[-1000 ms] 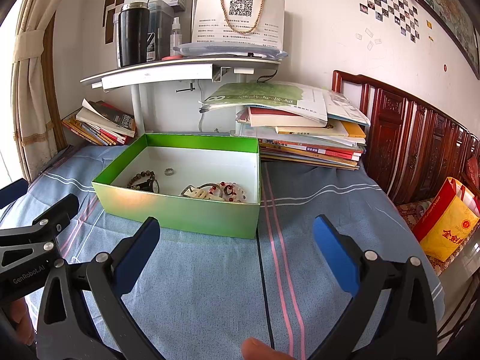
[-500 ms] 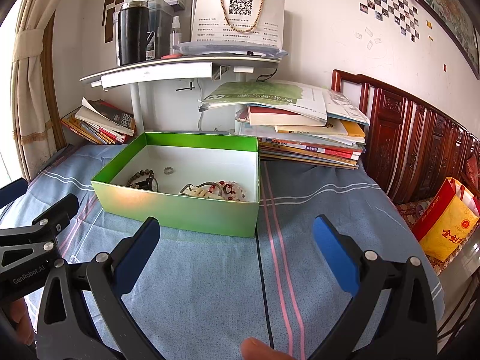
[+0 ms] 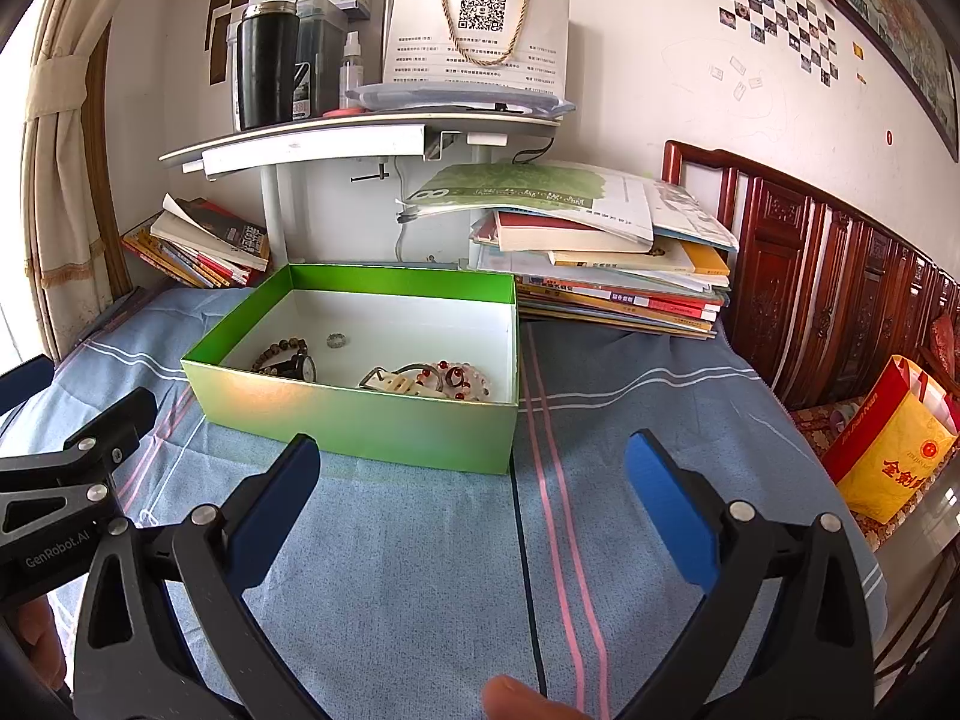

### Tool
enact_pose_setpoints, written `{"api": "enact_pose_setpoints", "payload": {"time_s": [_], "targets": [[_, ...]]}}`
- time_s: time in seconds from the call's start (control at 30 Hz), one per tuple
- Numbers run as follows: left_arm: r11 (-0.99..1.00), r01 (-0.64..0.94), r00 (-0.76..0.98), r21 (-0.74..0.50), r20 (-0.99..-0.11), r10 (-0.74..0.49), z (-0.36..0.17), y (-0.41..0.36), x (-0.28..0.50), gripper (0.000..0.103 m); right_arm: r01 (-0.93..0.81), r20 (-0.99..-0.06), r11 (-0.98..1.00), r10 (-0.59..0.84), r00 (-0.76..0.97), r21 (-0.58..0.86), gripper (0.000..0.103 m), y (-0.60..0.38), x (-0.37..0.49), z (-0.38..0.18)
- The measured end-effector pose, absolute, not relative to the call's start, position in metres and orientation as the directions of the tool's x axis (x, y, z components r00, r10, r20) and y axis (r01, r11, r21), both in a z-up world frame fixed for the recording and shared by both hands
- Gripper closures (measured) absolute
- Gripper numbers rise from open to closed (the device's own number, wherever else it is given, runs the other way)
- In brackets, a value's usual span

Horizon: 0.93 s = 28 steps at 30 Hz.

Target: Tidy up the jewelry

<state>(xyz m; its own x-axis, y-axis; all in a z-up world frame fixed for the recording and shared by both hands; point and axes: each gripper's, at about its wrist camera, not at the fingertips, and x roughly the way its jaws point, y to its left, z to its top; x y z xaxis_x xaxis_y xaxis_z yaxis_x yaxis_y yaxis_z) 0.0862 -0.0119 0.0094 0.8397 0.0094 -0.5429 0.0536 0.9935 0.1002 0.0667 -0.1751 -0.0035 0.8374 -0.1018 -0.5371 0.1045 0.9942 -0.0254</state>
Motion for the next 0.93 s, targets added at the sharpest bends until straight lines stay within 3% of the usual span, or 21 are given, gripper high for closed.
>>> {"api": "enact_pose_setpoints", "payload": {"time_s": [0.93], "targets": [[0.993,0.066,0.82,0.094,-0.573,0.0,0.0031,-0.0053,0.0905,0.004,0.099,-0.549,0.995,-0.101,0.83,-0.035,0.003,-0.178,0.0656,-0.0095]]}}
